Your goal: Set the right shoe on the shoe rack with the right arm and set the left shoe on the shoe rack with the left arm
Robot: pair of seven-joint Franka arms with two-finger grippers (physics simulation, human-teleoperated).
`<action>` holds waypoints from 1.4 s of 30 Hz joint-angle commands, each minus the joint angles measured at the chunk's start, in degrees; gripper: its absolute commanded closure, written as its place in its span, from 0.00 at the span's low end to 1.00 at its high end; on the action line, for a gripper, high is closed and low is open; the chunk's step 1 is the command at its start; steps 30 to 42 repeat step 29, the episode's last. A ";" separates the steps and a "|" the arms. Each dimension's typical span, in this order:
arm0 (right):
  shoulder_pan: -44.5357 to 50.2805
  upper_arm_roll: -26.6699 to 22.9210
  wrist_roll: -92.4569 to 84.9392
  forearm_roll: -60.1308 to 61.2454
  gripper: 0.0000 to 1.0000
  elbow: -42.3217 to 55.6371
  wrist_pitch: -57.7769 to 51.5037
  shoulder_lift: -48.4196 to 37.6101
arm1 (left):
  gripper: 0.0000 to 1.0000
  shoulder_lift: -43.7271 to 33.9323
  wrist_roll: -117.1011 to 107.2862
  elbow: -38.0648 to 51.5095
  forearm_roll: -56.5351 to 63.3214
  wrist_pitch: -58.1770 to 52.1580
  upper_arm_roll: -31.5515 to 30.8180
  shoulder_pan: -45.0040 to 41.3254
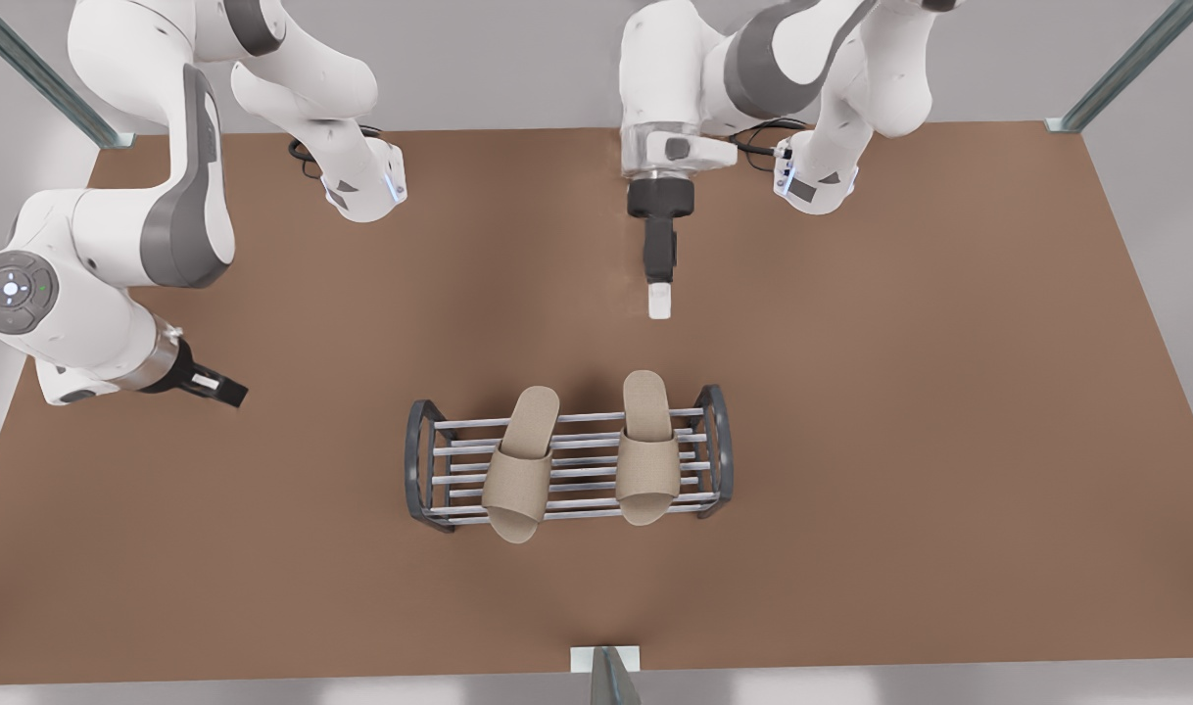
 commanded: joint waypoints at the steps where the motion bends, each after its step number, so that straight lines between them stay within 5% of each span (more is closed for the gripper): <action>1: 0.14 0.05 -14.87 -0.34 0.00 0.05 -1.58 -0.07 | 0.00 1.40 146.77 3.50 -40.89 -42.07 3.83 14.78; 3: 0.41 0.05 -14.87 -0.25 0.00 0.05 -1.58 0.02 | 0.00 5.98 157.96 3.59 -40.28 -37.69 3.92 22.78; 5: 0.58 0.05 -14.87 -0.25 0.00 0.05 -1.58 0.02 | 0.00 2.38 158.05 2.63 -36.41 -36.36 -8.21 31.40; 8: 0.58 0.05 -14.87 -0.17 0.00 0.05 -1.58 0.02 | 0.00 -3.77 157.17 -0.45 -36.23 -35.57 -13.75 33.77; 12: 0.58 0.05 -14.87 -0.08 0.00 0.05 -1.58 0.02 | 0.00 -5.45 155.32 -7.83 -36.23 -30.65 -14.10 34.83; 21: 0.76 0.05 -14.87 -0.08 0.00 0.05 -1.58 0.11 | 0.00 -4.04 155.06 -5.20 -36.67 -31.88 -14.19 38.51; 23: 0.76 0.14 -14.87 -0.08 0.00 0.05 -1.58 0.11 | 0.00 -3.95 155.06 -4.05 -36.58 -31.79 -19.19 43.87; 42: 0.76 0.14 -14.87 -0.25 0.00 0.05 -1.58 0.11 | 0.00 -3.16 155.15 -4.05 -36.41 -31.18 -19.28 43.79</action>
